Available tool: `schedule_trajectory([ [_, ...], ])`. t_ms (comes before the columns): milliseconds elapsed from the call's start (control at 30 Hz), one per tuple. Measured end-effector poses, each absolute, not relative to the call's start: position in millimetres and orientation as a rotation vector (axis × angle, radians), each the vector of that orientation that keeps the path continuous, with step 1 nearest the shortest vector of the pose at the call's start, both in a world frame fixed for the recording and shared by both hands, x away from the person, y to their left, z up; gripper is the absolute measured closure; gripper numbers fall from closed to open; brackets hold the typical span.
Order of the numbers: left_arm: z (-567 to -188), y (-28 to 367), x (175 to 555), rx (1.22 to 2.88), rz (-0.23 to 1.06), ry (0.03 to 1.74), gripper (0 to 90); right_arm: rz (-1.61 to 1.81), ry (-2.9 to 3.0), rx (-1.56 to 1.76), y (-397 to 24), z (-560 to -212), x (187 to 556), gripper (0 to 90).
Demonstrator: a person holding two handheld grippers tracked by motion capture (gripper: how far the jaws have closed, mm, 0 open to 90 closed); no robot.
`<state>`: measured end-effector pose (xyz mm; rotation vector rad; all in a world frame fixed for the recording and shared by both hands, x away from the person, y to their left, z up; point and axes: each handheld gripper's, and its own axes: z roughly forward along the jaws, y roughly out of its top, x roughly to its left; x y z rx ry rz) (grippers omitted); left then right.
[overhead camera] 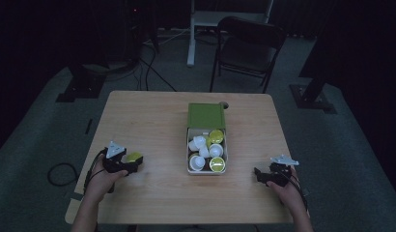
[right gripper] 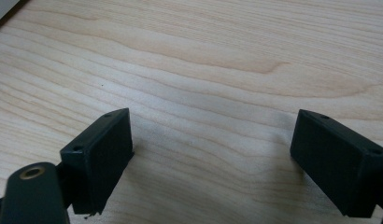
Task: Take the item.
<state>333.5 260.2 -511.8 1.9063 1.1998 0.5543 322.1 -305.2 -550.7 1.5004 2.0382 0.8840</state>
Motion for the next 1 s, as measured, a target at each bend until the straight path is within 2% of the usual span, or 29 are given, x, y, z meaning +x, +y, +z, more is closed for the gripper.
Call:
schedule_trajectory([
  [433,-499,232,336,1.913,0.526,1.048,18.0,0.884,2.038,1.501,-305,-551,322,12.4],
  [900,-502,194,332,1.949,0.359,0.87,17.1,0.884,2.038,1.5,-305,-551,322,12.5],
  [1000,-503,187,331,1.955,0.36,0.816,15.5,0.884,2.038,1.501,-305,-551,322,12.4],
])
